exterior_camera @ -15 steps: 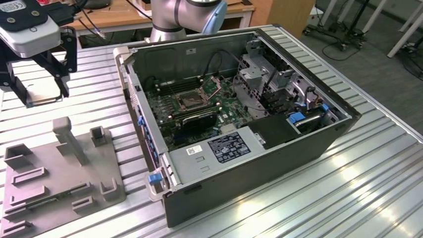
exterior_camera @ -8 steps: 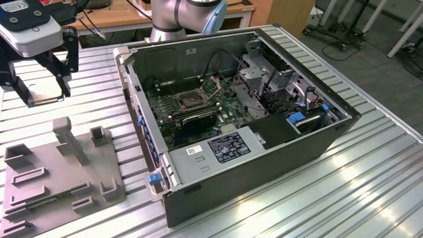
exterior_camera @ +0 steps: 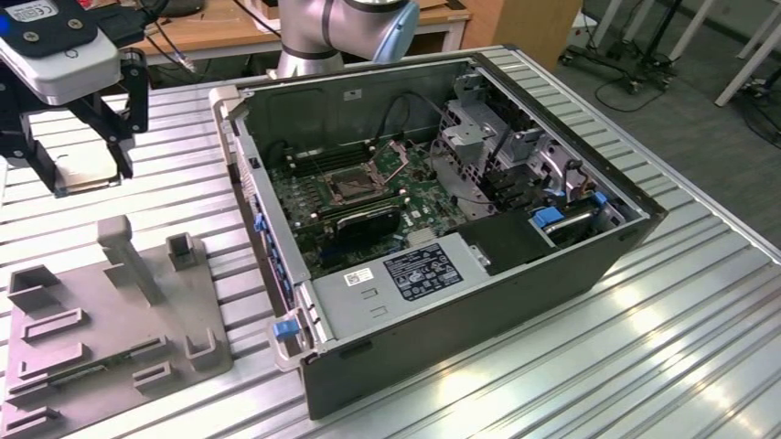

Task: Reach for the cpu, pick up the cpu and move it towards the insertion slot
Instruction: 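Pick up the cpu and move it towards the insertion slot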

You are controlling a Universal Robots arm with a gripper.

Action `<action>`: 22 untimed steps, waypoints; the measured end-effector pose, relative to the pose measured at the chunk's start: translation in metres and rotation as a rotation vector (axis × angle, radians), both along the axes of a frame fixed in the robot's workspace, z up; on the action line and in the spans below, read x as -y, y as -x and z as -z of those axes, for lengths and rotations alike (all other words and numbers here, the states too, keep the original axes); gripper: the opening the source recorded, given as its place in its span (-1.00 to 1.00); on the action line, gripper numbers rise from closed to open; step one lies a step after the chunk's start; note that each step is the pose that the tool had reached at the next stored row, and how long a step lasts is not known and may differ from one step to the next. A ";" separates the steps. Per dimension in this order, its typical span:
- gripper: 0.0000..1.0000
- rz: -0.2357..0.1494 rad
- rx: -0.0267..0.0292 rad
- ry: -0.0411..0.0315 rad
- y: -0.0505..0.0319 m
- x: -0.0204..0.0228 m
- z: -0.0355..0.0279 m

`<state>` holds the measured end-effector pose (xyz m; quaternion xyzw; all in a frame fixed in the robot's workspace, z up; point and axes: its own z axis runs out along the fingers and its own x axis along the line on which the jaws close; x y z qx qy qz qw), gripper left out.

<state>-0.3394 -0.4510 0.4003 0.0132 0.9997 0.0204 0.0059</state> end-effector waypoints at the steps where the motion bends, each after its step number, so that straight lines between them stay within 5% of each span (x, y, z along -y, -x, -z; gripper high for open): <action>1: 0.09 0.000 0.0000 0.0000 -0.0002 0.0000 0.0000; 22: 0.09 0.000 0.0000 0.0000 -0.0067 0.0000 0.0000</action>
